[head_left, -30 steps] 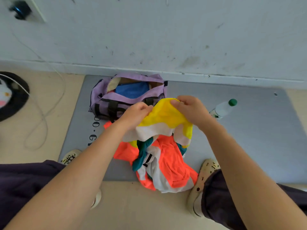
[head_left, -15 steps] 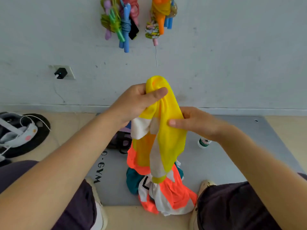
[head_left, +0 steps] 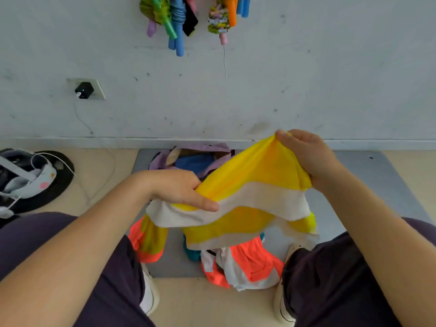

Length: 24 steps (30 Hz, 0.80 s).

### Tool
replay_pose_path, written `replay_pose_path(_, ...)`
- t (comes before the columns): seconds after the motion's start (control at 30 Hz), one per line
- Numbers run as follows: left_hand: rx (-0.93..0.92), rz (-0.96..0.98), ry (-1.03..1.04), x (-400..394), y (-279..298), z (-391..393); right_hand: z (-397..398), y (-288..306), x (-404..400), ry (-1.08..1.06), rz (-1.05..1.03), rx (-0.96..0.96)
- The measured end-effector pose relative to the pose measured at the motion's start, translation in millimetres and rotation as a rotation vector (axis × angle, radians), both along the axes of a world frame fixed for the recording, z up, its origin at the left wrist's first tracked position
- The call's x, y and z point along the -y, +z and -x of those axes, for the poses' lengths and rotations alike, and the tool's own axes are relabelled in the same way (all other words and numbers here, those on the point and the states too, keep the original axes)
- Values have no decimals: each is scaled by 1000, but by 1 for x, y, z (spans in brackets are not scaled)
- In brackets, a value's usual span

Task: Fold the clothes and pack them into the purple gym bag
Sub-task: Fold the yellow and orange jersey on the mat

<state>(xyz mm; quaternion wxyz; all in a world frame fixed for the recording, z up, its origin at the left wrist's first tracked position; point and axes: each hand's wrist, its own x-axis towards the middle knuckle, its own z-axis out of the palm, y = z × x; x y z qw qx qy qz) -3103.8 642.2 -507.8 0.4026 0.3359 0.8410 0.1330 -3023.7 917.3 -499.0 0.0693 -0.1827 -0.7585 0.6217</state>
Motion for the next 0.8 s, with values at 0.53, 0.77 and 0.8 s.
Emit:
replay_pose_path(0.53,573,-939,724,-34,-2,-14,-16,-28,80,675,-152,132)
replay_pose_path(0.77,383,-947,551,-30,2,-18,-7,-17,75,377,-187,158)
replay_pose_path(0.8,246,-911,564,-30,1,-18,-7,-16,74,345,-157,138)
